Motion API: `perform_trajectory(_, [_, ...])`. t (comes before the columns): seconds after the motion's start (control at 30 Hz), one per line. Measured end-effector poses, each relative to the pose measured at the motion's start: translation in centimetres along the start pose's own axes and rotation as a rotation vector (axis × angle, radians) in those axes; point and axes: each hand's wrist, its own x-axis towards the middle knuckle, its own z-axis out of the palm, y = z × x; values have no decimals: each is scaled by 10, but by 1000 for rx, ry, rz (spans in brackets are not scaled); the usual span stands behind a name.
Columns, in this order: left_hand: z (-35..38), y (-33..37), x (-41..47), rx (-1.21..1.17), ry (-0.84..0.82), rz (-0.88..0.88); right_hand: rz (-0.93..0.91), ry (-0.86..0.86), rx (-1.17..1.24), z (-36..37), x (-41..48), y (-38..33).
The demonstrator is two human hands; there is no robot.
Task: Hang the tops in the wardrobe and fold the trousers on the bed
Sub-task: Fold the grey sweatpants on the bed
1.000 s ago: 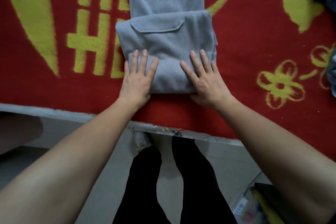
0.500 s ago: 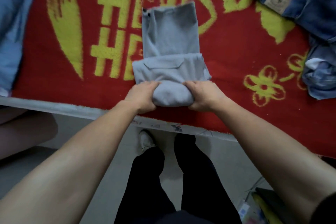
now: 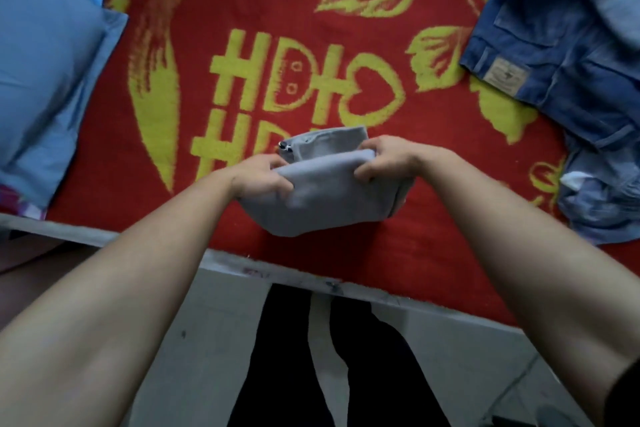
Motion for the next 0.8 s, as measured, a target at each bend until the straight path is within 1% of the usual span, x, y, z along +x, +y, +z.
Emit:
perform_trajectory(0.07, [-21, -7, 28, -58, 202, 42, 2, 189, 65, -16, 26, 3])
perform_trajectory(0.13, [-37, -15, 54, -17, 354, 52, 38, 417, 52, -20, 48, 9])
perform_trajectory(0.17, [-39, -18, 62, 97, 414, 43, 63, 491, -8, -15, 56, 12])
perform_trajectory(0.2, [-35, -23, 67, 269, 476, 33, 62, 542, -102, -7, 61, 15])
perform_trajectory(0.23, [-27, -26, 69, 440, 551, 50, 13, 598, -216, 5, 64, 18])
perform_trajectory(0.27, [-16, -28, 68, 557, 635, 121, -79, 650, -336, 20, 68, 24])
perform_trajectory(0.3, [-1, -31, 68, 617, 688, 238, -163, 663, -426, 36, 70, 30])
perform_trajectory(0.33, [16, -35, 67, 644, 693, 364, -213, 633, -488, 53, 69, 37])
perform_trajectory(0.37, [34, -41, 68, 675, 654, 443, -231, 581, -540, 70, 68, 43])
perform_trajectory(0.4, [50, -47, 68, 706, 591, 461, -230, 524, -583, 86, 65, 48])
perform_trajectory(0.47, [72, -56, 70, 729, 450, 394, -196, 449, -656, 111, 63, 52])
perform_trajectory(0.57, [83, -62, 88, 769, 348, 310, -140, 461, -712, 129, 80, 57])
perform_trajectory(0.7, [82, -59, 106, 824, 353, 273, -76, 446, -718, 127, 106, 58])
perform_trajectory(0.8, [80, -63, 103, 796, 361, 305, -99, 455, -685, 126, 103, 56])
